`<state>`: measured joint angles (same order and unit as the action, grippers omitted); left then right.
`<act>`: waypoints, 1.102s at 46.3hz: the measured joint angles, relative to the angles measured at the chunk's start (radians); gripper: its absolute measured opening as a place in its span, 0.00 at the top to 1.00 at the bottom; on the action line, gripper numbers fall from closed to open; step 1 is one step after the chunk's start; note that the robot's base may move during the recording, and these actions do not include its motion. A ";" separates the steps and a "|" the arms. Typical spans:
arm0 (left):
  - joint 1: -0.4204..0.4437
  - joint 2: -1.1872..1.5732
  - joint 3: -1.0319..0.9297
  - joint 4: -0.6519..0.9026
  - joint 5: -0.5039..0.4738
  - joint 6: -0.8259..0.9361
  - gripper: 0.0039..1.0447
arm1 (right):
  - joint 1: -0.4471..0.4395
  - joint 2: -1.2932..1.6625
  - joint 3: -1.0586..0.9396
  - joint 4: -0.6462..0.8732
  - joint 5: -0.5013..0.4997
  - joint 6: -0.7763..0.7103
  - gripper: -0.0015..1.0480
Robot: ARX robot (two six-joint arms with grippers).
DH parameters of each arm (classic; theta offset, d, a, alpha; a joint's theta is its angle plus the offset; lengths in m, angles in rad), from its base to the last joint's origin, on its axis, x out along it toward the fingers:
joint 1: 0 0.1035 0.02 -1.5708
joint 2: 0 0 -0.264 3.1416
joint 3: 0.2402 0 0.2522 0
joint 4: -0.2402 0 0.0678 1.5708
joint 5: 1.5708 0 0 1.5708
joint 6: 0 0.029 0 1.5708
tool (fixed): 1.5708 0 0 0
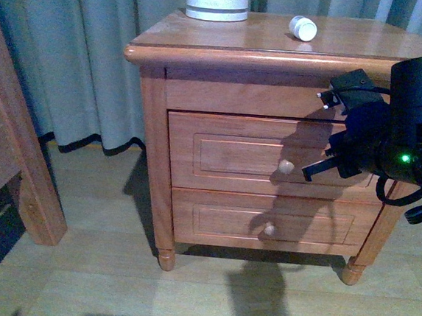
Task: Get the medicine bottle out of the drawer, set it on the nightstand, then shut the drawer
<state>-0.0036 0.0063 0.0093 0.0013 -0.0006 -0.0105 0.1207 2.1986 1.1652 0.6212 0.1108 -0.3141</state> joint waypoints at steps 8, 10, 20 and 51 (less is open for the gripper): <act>0.000 0.000 0.000 0.000 0.000 0.000 0.06 | -0.003 0.002 -0.002 0.011 -0.009 -0.012 0.97; 0.000 0.000 0.000 0.000 0.000 0.000 0.06 | -0.003 0.002 -0.006 0.017 -0.011 -0.014 0.97; 0.000 0.000 0.000 0.000 0.000 0.000 0.06 | 0.000 -0.036 -0.100 0.069 -0.011 0.023 0.97; 0.000 0.000 0.000 0.000 0.000 0.000 0.06 | 0.024 -0.908 -0.685 0.115 0.014 0.423 0.91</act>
<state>-0.0036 0.0063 0.0093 0.0013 -0.0006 -0.0105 0.1452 1.2903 0.4801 0.7364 0.1249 0.1085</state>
